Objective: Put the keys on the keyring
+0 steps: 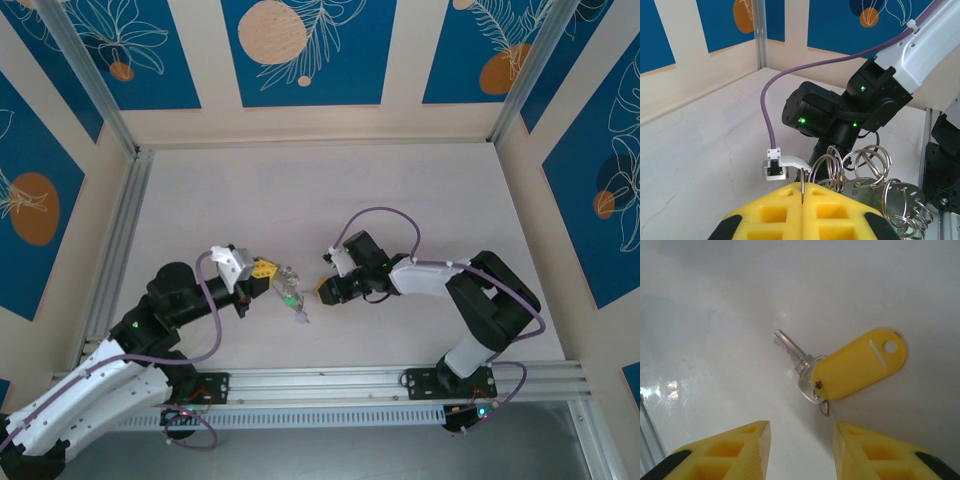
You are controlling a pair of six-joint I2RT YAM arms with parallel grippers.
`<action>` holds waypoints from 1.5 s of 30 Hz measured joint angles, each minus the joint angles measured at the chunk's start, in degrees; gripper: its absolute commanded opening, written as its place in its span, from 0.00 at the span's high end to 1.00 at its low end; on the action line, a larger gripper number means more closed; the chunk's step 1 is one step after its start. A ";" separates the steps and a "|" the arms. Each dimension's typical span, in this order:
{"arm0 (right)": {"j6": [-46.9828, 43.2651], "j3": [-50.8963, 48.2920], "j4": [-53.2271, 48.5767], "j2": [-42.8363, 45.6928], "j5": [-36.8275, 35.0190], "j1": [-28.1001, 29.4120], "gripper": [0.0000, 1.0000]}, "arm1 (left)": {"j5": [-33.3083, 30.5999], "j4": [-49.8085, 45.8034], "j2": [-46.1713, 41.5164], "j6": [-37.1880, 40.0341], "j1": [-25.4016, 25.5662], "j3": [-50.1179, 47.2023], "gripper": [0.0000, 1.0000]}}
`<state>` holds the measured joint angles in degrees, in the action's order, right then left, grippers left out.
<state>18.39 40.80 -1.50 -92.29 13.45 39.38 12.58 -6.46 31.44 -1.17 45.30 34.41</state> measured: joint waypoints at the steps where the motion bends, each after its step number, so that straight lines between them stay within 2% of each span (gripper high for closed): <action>1: 0.02 0.09 0.39 -0.42 -0.20 0.00 0.63 | 0.00 0.00 0.15 0.02 0.00 0.00 1.00; 24: -0.50 1.20 2.34 -3.19 -2.89 0.83 0.76 | -0.02 0.00 0.00 0.00 0.00 -0.24 1.00; 27: -0.74 1.20 2.34 -3.19 -3.17 0.98 0.79 | -0.02 0.00 -0.07 0.00 0.00 -0.24 1.00; 36: -1.90 1.22 2.38 -3.19 -3.43 1.40 1.00 | -0.04 0.00 -0.17 0.02 0.00 -0.24 1.00; 39: -1.97 1.20 2.54 -3.06 -3.41 1.44 1.00 | -0.04 0.00 -0.17 0.02 0.00 -0.24 1.00; 42: -2.71 0.24 3.04 -0.81 -2.73 1.44 1.00 | -0.24 -0.02 -0.15 0.04 0.00 -0.24 1.00; 45: -4.33 -1.49 1.86 6.95 -0.68 1.55 1.00 | -0.68 -0.04 -0.11 0.09 0.00 -0.24 1.00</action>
<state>14.06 39.31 0.36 -85.34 12.78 40.93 11.90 -6.50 31.33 -1.08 45.30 34.17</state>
